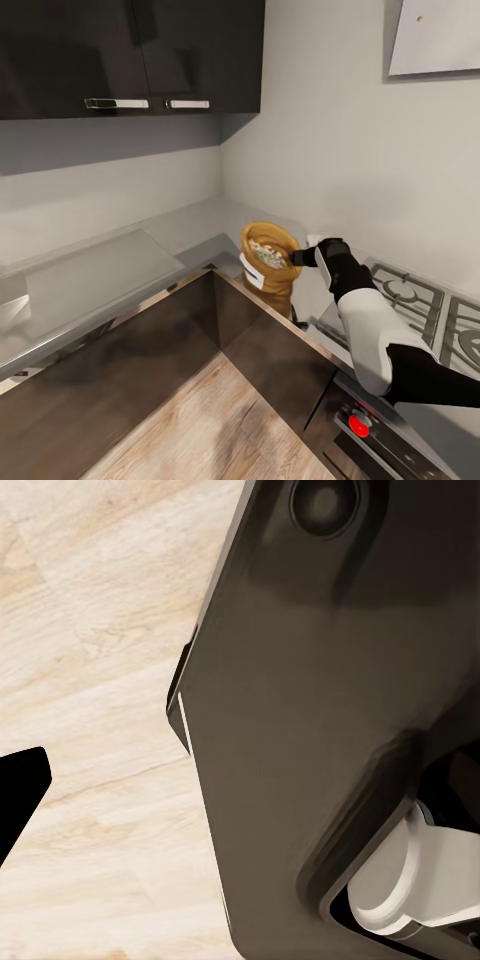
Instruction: In the kitchen, take the popcorn bag from the countertop, put it into the microwave, and heat it until the popcorn is cooked so the cooked popcorn ends up inside the bag.
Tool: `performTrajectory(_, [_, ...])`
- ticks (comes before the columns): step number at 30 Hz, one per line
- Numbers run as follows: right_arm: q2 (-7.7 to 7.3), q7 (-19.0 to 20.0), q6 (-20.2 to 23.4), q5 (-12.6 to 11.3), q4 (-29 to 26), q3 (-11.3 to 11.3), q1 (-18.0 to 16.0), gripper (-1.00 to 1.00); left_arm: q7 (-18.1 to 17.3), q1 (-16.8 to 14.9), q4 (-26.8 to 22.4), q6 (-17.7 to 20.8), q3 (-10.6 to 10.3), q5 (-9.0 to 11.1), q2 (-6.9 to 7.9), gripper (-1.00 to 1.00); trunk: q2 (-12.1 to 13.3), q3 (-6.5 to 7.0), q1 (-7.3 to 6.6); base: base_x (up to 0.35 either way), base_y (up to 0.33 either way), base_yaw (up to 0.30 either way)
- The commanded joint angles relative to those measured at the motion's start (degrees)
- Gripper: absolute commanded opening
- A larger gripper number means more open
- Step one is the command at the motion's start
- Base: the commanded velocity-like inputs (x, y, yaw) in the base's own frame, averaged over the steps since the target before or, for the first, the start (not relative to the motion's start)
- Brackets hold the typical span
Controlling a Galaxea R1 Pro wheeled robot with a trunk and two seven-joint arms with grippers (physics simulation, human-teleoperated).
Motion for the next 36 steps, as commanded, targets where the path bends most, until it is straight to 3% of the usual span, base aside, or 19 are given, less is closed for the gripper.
performTrajectory(1, [0.08, 0.43, 1.92, 0.9, 2.37, -0.42, 0.0, -1.0, 0.28, 0.0, -0.08, -0.12, -0.49, 0.42, 0.0, 1.0, -0.03, -0.07, 0.01, 0.0, 0.0, 0.0])
performTrajectory(8, [0.3, 0.38, 16.52, 0.89, -7.02, -0.51, 0.0, -1.0, 0.28, 0.0, -0.08, -0.11, -0.49, 0.42, 0.0, 1.0, -0.03, -0.07, 0.01, 0.0, 0.0, 0.0])
performTrajectory(10, [1.49, 0.38, 16.64, 0.93, -10.22, -0.49, 0.0, -1.0, 0.28, 0.0, -0.08, -0.13, -0.49, 0.42, 0.0, 1.0, -0.03, -0.07, 0.01, 0.0, 0.0, 0.0])
performTrajectory(13, [1.89, 0.43, 16.64, 0.92, -13.06, -0.49, 0.0, -1.0, 0.28, 0.0, -0.08, -0.16, -0.49, 0.42, 0.0, 1.0, -0.03, -0.07, 0.01, 0.0, 0.0, 0.0])
performTrajectory(23, [1.66, 0.55, 16.64, 1.27, -13.67, -0.2, 0.0, -1.0, 0.28, 0.0, -0.08, -0.21, -0.5, 0.42, 0.0, 1.0, -0.03, -0.07, 0.01, -0.003, 0.0, 0.0])
performTrajectory(31, [1.21, 0.53, 16.64, 1.49, -13.89, 0.07, 0.0, -1.0, 0.45, 0.0, 0.01, -0.21, -0.15, 0.85, -0.01, 1.0, -0.03, -0.07, 0.01, -0.299, 0.076, 0.0])
performTrajectory(36, [1.41, 0.47, 16.64, 1.73, -21.83, 0.16, 0.0, -1.0, 0.4, 0.0, 0.01, -0.18, -0.14, 0.78, 0.0, 1.0, -0.03, -0.07, 0.01, -0.344, 0.168, 0.0])
